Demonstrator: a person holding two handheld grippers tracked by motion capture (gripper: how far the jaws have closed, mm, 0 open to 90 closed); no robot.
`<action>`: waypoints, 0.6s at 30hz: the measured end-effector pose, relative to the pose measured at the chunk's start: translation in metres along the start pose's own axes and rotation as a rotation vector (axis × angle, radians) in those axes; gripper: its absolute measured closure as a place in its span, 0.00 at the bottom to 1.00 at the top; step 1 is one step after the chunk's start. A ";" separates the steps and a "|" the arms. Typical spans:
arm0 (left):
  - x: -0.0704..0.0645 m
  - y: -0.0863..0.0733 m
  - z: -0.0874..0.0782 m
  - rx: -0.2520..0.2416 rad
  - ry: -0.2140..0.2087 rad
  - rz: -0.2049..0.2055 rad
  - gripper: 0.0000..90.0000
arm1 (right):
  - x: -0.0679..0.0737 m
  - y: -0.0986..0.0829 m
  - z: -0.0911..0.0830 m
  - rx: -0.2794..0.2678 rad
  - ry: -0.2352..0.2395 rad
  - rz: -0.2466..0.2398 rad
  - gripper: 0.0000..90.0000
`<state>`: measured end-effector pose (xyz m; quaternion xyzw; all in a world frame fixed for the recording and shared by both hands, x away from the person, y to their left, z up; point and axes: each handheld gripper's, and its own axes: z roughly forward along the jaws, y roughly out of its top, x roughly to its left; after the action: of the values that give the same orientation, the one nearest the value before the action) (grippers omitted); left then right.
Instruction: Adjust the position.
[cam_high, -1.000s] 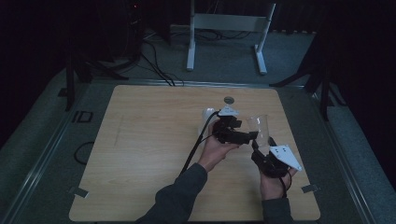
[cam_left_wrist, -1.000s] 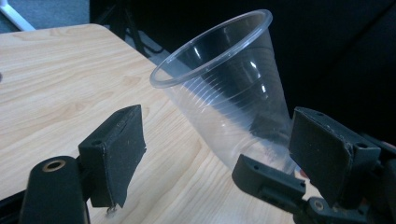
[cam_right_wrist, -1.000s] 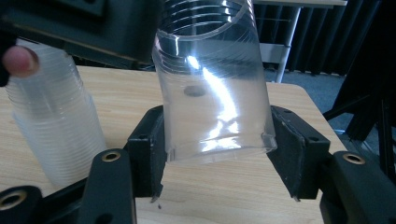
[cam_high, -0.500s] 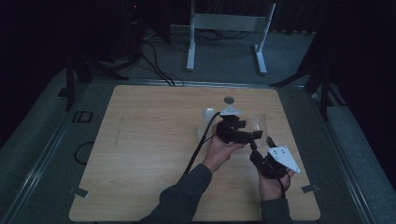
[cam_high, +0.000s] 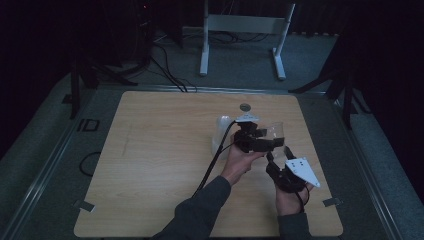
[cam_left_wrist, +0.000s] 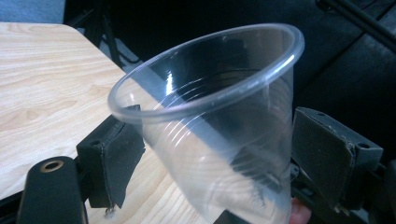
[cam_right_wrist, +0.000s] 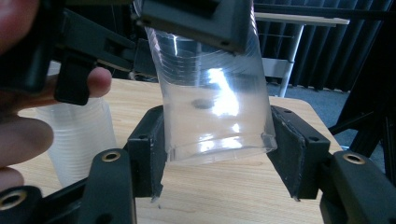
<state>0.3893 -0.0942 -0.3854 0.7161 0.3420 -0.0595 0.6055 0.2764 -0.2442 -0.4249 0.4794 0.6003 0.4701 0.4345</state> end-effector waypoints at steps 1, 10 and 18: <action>0.001 0.000 0.000 -0.004 -0.005 -0.003 0.20 | 0.000 0.000 0.000 -0.001 0.001 0.001 0.46; 0.000 0.001 0.000 -0.035 -0.006 -0.015 0.24 | -0.001 -0.001 0.001 0.002 0.010 -0.007 0.46; -0.008 0.001 -0.003 -0.056 0.006 0.040 0.30 | -0.002 -0.002 0.002 0.008 0.033 -0.004 0.45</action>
<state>0.3828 -0.0952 -0.3801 0.7059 0.3309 -0.0355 0.6253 0.2782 -0.2466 -0.4266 0.4721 0.6102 0.4746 0.4237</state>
